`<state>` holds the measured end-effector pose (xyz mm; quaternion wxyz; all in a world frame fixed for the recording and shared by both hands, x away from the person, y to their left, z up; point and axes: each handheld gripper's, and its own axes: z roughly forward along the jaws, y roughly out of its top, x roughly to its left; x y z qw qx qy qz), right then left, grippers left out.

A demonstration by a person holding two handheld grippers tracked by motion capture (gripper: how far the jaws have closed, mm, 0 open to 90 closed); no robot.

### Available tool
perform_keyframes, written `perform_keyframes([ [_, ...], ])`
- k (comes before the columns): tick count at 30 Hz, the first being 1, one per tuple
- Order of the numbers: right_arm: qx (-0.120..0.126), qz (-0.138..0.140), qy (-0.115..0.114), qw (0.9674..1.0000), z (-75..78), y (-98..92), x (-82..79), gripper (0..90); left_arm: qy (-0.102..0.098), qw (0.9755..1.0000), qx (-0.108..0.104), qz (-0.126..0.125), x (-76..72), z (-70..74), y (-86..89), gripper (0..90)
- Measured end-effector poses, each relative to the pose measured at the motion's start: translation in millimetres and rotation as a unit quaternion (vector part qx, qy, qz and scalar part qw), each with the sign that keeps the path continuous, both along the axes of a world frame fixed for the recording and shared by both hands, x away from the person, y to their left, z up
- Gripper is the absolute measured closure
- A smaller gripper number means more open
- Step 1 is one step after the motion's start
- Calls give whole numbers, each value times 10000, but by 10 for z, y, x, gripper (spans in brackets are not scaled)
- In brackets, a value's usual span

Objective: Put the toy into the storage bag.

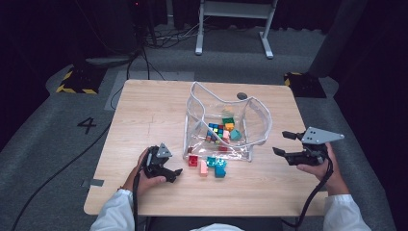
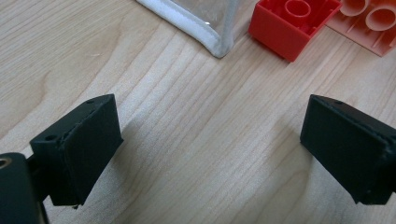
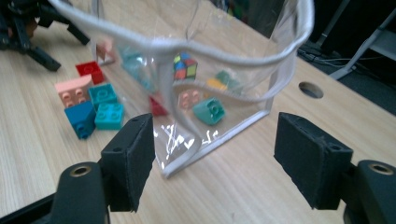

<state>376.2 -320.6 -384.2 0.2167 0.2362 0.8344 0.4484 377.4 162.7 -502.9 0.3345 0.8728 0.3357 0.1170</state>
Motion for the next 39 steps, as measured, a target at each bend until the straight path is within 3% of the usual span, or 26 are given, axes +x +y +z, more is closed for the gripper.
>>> perform_keyframes([
  [9,-102,160,437,9989,-438,144,-59,304,3,10000,3,4,-1,0,0,53],
  [16,-203,559,690,9958,-754,361,-136,312,3,10000,4,2,-1,0,0,53],
  [18,-199,618,796,9947,-809,425,-158,314,3,10000,3,3,-1,0,0,53],
  [21,-380,774,817,9929,-898,551,-181,322,4,10000,2,4,-1,0,0,53],
  [30,-465,1258,932,9866,-1106,1001,-215,368,4,10000,4,3,-1,1,0,53],
  [33,-457,1283,1062,9850,-1159,1165,-245,376,4,10000,1,1,-1,0,0,53],
  [35,-511,1426,1010,9833,-1183,1249,-237,380,4,10000,3,2,-1,0,0,53],
  [39,-501,1297,1183,9832,-1178,1388,-235,385,15,10000,-11,-5,-1,-1,-1,53],
])
